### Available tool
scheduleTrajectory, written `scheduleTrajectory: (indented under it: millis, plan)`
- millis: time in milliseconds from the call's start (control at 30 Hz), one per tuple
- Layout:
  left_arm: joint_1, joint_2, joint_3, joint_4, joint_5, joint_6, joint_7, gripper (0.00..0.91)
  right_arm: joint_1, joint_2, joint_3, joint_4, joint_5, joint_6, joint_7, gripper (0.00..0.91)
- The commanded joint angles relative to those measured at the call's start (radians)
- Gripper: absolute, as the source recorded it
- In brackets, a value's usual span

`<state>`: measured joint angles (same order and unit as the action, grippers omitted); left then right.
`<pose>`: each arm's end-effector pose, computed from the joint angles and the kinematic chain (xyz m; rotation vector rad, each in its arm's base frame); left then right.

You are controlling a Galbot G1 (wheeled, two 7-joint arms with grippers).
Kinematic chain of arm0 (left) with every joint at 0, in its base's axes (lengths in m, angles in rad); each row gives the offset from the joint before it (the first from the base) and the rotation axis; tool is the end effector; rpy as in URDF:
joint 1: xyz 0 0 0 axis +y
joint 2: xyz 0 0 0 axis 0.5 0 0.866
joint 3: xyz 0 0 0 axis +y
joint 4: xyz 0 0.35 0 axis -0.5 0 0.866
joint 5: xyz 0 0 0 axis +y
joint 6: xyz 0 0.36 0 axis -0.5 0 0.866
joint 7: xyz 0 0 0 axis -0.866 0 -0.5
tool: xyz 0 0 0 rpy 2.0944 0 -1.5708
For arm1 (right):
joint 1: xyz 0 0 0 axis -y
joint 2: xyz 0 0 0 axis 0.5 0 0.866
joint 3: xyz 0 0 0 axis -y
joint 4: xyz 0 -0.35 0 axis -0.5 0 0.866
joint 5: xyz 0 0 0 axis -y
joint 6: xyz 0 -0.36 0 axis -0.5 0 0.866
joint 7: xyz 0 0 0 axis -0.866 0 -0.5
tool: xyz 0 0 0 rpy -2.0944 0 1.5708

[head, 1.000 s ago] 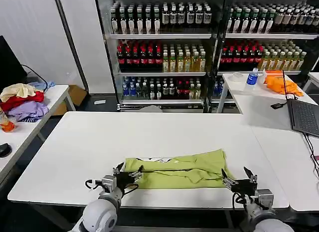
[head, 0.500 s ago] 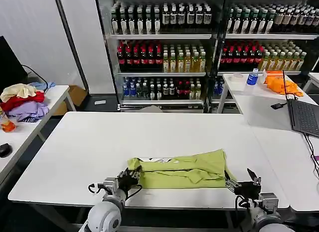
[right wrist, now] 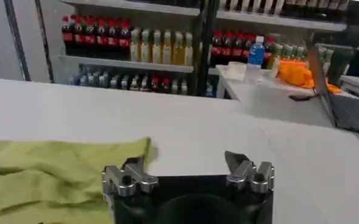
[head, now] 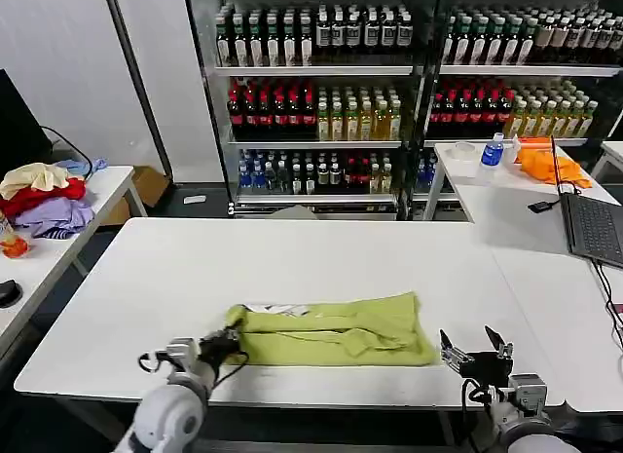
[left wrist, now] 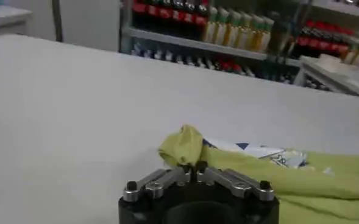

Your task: Fold and organize the clothes.

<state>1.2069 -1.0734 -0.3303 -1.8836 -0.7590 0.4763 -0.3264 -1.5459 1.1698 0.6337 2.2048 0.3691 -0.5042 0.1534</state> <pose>0.2934 0.0563 -0.2920 -0.0884 -2.6192 0.2027 0.1989 -0.0827 -0.2375 -0.0195 -2.7710 0.1315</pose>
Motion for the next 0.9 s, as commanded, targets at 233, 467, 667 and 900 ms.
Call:
scheduleTrajectory:
  millis: [233,467,667,900]
  plan:
    - [-0.026,0.187,-0.275,-0.055,-0.373,0.047,-0.003,0.020,0.011,-0.001,-0.004,-0.008,0.007,0.001,0.001,0.907]
    - [-0.051,0.015,-0.101,-0.180,-0.554,0.052,0.019,0.020,-0.001,0.003,-0.018,-0.020,0.000,0.013,0.000,0.907]
    - [-0.094,-0.079,0.030,-0.151,-0.551,0.048,0.031,0.020,-0.002,0.004,-0.021,-0.023,0.000,0.015,0.000,0.907]
    - [-0.162,-0.152,0.165,-0.069,-0.515,0.038,0.029,0.020,-0.003,0.001,-0.023,-0.038,-0.001,0.021,-0.001,0.907]
